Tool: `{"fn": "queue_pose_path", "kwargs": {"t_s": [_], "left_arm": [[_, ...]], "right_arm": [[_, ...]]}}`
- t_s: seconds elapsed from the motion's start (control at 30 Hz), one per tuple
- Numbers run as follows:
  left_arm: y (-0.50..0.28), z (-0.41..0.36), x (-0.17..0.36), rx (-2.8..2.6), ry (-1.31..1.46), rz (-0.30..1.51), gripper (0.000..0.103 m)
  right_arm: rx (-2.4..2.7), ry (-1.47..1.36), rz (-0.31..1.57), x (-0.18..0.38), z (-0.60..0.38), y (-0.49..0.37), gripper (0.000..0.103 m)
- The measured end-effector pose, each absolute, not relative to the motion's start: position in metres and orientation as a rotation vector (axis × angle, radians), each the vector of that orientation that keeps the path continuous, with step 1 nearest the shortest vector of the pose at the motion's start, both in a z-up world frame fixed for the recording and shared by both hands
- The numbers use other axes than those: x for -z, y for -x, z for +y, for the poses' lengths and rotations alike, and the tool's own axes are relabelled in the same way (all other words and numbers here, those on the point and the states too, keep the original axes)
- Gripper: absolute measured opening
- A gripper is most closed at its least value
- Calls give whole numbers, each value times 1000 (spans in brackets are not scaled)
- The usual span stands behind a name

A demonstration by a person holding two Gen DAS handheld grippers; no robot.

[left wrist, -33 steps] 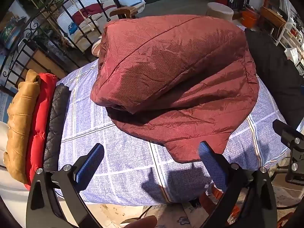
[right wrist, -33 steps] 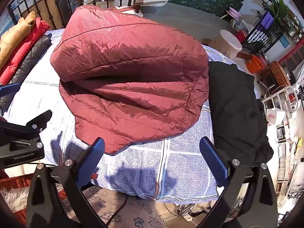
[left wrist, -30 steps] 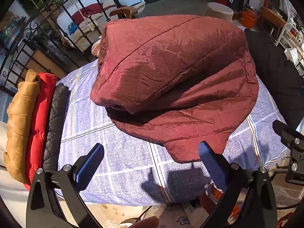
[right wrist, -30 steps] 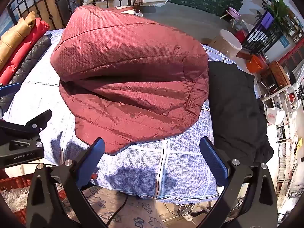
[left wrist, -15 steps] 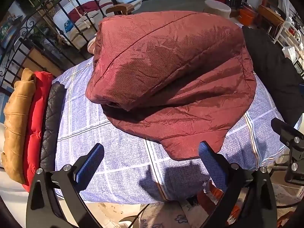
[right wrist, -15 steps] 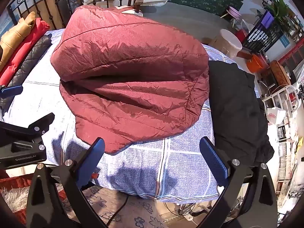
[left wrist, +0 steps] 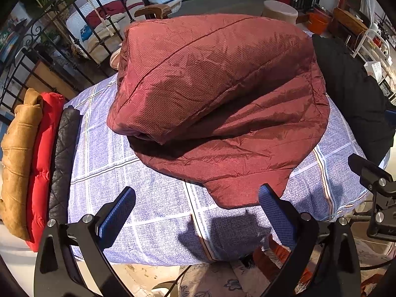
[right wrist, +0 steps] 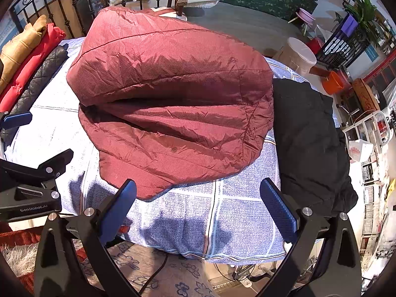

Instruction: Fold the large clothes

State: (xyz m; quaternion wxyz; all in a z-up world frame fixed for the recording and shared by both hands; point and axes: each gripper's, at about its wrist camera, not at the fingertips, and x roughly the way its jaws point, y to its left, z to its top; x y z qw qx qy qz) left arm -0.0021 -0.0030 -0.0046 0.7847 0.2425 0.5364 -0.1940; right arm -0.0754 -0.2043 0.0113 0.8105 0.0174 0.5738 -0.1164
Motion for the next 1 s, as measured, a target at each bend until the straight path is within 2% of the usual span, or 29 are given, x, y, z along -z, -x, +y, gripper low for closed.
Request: {"fn": "queue_pose_path", "kwargs": {"t_s": [1.0], "left_arm": [[1,-3,6,418,-522,1160,97]], "right_arm": [[248,-41,1227,-11,-204,74,98]]}}
